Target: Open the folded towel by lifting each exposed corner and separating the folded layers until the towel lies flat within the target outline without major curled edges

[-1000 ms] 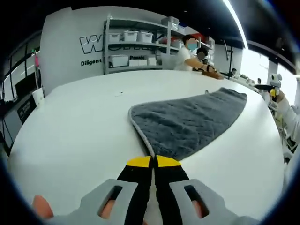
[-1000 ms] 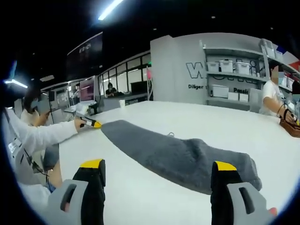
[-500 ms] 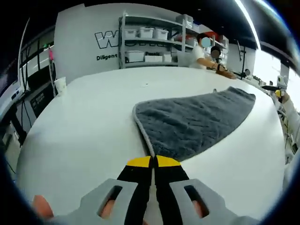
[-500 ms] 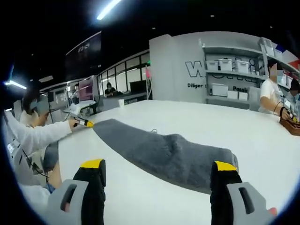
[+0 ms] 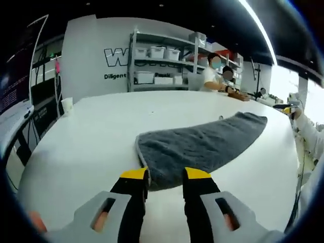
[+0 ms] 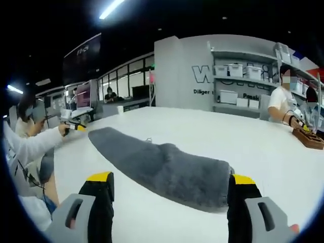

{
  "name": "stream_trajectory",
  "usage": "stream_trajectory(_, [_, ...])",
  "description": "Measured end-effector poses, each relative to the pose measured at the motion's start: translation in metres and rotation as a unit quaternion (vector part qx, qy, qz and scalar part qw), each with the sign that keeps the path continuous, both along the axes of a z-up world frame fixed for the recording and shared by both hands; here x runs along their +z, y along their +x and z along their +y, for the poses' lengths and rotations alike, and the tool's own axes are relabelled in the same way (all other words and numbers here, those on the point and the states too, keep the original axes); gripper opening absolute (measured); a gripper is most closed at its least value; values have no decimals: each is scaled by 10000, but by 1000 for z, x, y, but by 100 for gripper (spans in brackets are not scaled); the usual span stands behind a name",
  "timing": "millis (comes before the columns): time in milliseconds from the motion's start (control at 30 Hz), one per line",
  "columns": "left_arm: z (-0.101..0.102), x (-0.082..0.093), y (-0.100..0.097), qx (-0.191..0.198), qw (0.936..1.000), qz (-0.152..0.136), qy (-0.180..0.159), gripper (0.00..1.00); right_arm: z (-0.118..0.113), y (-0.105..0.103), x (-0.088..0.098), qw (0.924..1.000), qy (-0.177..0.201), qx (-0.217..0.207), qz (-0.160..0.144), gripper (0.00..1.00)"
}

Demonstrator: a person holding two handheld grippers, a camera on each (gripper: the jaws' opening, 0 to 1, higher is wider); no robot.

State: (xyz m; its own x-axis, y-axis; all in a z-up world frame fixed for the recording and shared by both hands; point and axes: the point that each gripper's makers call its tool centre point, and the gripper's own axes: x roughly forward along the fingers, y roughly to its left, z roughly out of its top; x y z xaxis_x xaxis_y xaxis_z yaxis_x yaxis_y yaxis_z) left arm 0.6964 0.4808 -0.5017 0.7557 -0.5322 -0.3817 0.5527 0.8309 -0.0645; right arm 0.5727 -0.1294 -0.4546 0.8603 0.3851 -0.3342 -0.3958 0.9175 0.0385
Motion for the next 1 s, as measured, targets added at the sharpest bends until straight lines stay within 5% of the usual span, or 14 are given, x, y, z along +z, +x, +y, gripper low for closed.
stream_trajectory(200, [-33, 16, -36, -484, 9986, -73, -213, 39, -11, 25, -16, 9996, -31, 38, 285, 89])
stream_trajectory(400, [-59, 14, -70, -814, 9961, 96, -339, 57, -18, 57, -28, 9989, 103, 19, 454, 89])
stream_trajectory(700, [-76, 7, -109, -824, 9958, 220, -335, 85, -35, 91, -64, 9962, 66, -46, 865, 85])
stream_trajectory(1000, [-86, 2, -134, -784, 9963, 273, -200, 95, -44, 124, -84, 9941, 175, -177, 1057, 84])
